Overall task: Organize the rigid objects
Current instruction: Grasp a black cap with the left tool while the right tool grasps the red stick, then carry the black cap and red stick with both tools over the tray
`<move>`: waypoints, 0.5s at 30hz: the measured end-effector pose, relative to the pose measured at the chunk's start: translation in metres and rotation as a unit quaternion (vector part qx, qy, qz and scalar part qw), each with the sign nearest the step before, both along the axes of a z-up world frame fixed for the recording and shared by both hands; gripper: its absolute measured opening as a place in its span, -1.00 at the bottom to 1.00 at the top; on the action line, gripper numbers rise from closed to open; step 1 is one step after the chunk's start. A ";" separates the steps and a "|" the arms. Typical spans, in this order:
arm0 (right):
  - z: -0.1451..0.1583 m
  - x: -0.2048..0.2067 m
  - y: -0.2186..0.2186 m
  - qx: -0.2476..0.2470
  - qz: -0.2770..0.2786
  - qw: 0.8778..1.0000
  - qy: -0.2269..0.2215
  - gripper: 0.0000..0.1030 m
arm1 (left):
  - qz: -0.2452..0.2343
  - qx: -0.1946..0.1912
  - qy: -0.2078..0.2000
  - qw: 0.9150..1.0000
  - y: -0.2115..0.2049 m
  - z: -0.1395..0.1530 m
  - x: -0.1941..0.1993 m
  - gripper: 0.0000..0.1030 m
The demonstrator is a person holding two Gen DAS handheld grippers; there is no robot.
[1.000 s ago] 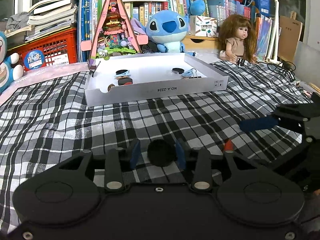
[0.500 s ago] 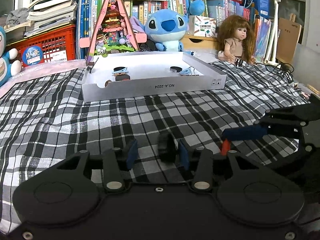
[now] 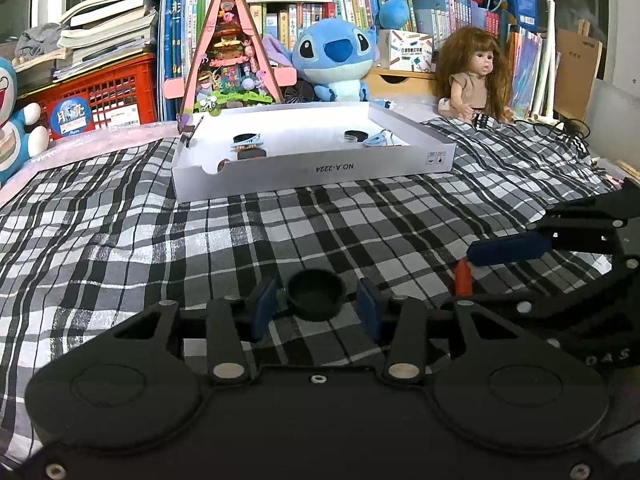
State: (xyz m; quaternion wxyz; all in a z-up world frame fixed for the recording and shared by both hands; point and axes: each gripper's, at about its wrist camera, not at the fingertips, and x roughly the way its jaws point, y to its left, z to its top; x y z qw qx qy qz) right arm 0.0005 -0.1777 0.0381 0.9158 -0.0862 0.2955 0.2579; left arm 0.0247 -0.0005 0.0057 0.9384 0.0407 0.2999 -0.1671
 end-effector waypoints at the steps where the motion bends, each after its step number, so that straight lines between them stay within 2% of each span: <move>1: 0.000 0.000 0.000 -0.003 0.004 1.000 0.000 0.31 | -0.001 0.001 -0.001 1.000 -0.001 0.000 0.000 -0.17; 5: -0.002 0.002 0.002 -0.017 0.022 1.000 -0.004 0.40 | -0.004 0.003 -0.003 1.000 -0.003 -0.002 0.000 -0.20; 7: -0.004 0.006 0.000 -0.015 0.029 0.999 0.005 0.40 | -0.003 0.004 -0.005 1.000 -0.003 -0.002 0.000 -0.39; 8: -0.004 0.007 -0.001 -0.012 0.030 0.999 0.010 0.34 | -0.003 0.004 -0.005 1.000 -0.003 -0.002 0.000 -0.41; 9: -0.003 0.007 -0.002 -0.006 0.034 0.999 0.014 -0.04 | -0.003 0.003 -0.005 1.000 -0.003 -0.003 0.001 -0.41; 15: 0.000 0.006 -0.002 -0.005 0.010 1.000 0.003 -0.05 | 0.004 -0.004 -0.003 1.000 -0.005 0.000 0.003 -0.41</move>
